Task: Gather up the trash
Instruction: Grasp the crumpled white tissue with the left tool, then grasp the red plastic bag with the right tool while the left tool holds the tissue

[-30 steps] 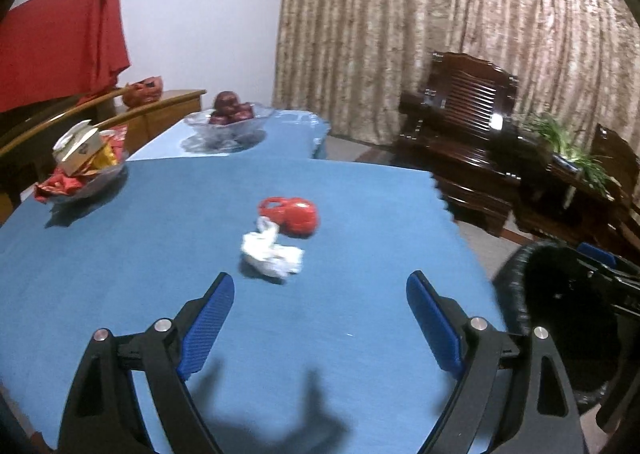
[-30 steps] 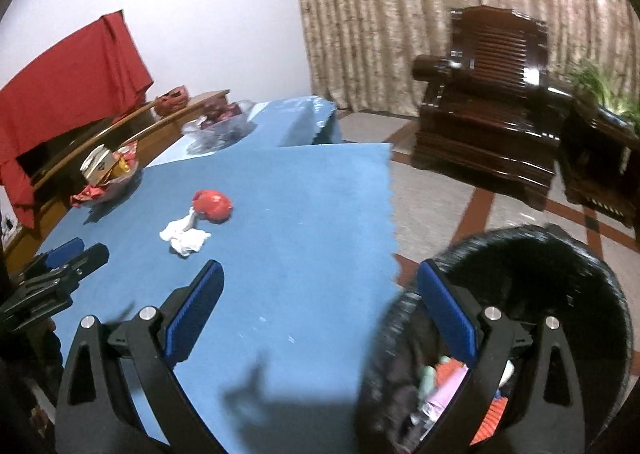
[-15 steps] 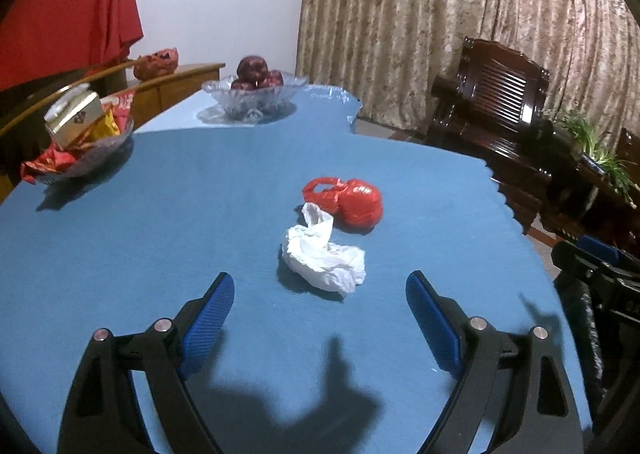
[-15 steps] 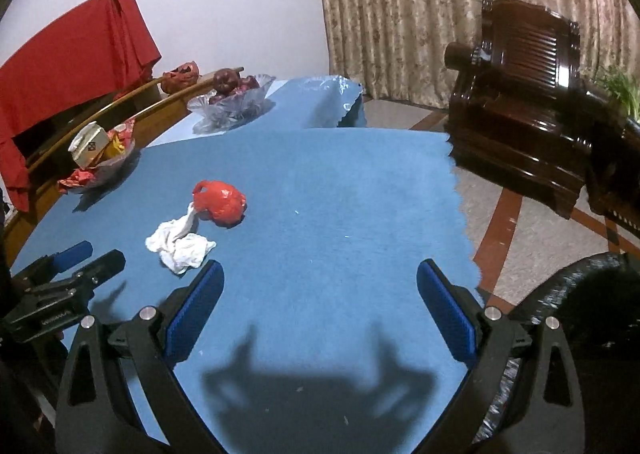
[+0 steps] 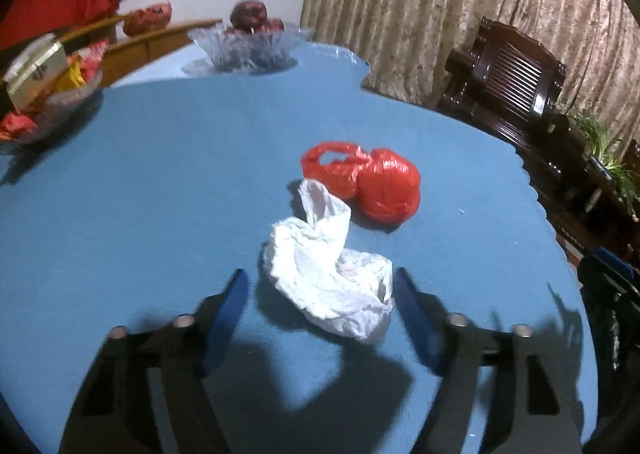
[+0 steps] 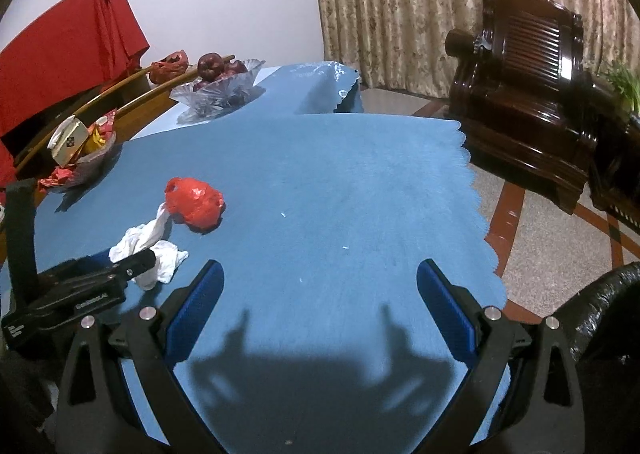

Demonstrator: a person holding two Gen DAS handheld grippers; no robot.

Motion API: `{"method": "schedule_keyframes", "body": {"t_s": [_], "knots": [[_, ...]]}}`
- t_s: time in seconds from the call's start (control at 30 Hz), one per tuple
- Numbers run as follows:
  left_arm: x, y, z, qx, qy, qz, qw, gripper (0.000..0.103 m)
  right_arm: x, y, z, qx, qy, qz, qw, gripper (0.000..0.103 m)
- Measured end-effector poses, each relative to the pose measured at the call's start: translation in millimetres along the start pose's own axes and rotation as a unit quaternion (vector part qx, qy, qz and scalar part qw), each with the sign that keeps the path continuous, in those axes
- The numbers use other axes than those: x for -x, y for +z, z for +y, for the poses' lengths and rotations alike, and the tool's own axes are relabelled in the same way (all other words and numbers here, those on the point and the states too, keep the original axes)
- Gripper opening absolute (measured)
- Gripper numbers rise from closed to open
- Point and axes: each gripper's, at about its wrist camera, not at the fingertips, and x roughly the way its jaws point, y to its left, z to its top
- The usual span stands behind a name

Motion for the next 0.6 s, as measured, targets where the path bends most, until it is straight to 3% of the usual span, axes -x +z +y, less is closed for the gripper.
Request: {"method": "schedule_keyframes", "body": {"t_s": [0.1,0.2,0.37,0.6], "knots": [[-5,-2,1,0.005,-0.015,0.01,0.9998,0.037,-6,2,2,0.004,0.002,0.002,1.0,0.095],[-2,-1,5,0.009,-0.028,0.009,0.9995,0.024,-14,5,7,0.006,0.008,0.004,1.0,0.095],[7,-2,17,0.004,-0.021,-0.002,0.9998,0.02,-29,14,26,0.014,0.026,0.005,1.0,0.095],[16,9,51,0.008,0.022,-0.019,0.9995,0.02,-57,31,66,0.034,0.054,0.006,0.998,0.095]]}}
